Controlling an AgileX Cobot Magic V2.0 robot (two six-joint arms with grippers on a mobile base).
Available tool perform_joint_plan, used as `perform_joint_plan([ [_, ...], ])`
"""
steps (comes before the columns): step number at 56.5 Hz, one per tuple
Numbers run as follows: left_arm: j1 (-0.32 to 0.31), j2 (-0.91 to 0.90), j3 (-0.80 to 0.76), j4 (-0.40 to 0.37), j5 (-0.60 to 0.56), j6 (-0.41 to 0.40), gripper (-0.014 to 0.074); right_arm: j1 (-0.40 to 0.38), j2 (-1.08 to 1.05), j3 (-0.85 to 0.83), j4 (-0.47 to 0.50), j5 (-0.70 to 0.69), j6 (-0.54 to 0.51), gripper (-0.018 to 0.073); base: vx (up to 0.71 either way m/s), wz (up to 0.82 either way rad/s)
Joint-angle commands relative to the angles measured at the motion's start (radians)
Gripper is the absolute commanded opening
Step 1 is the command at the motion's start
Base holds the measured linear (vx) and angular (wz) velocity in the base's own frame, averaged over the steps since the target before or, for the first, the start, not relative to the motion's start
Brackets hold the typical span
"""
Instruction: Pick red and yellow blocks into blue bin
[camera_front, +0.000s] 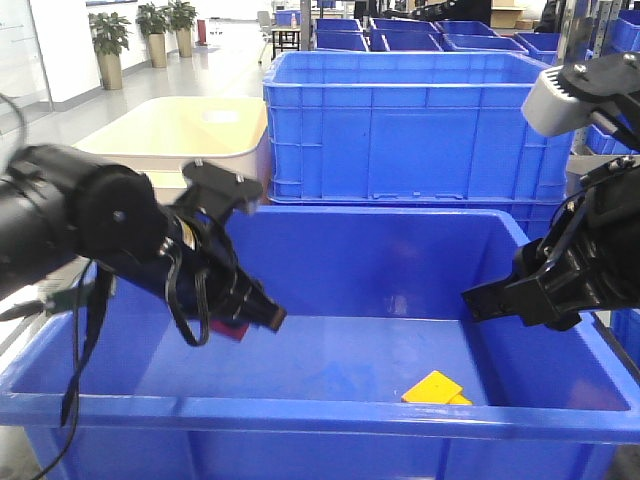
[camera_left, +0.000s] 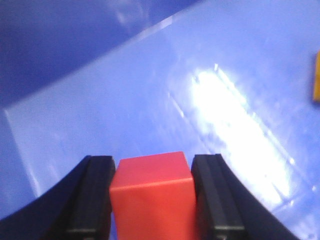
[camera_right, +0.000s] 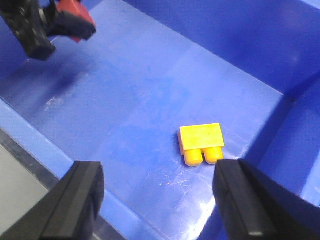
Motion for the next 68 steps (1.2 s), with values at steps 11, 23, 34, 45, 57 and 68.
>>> perform_joint_plan([
  [11, -0.001, -0.103, -0.042, -0.047, -0.046, -0.009, 0.0603, 0.001, -0.025, -0.031, 0.001, -0.074, -0.008, 0.0506, 0.00, 0.00],
  [23, -0.001, -0.243, -0.036, -0.066, -0.007, -0.009, 0.0605, 0.001, -0.049, -0.017, -0.001, -0.081, -0.016, 0.0506, 0.00, 0.00],
  [34, -0.001, -0.478, 0.108, -0.153, -0.003, 0.025, 0.0586, 0.001, -0.207, 0.200, -0.002, -0.182, -0.031, 0.0506, 0.00, 0.00],
  [45, -0.001, -0.764, 0.372, -0.157, -0.085, 0.030, 0.0586, 0.001, -0.401, 0.437, -0.015, -0.253, 0.009, 0.0506, 0.00, 0.00],
  [57, -0.001, -1.081, 0.668, -0.158, -0.112, 0.023, 0.0586, 0.001, -0.575, 0.650, -0.045, -0.266, 0.067, 0.0506, 0.00, 0.00],
  [68, -0.001, -1.269, 0.861, -0.158, -0.132, 0.017, 0.0586, 0.001, -0.713, 0.829, -0.047, -0.290, 0.070, 0.0506, 0.00, 0.00],
])
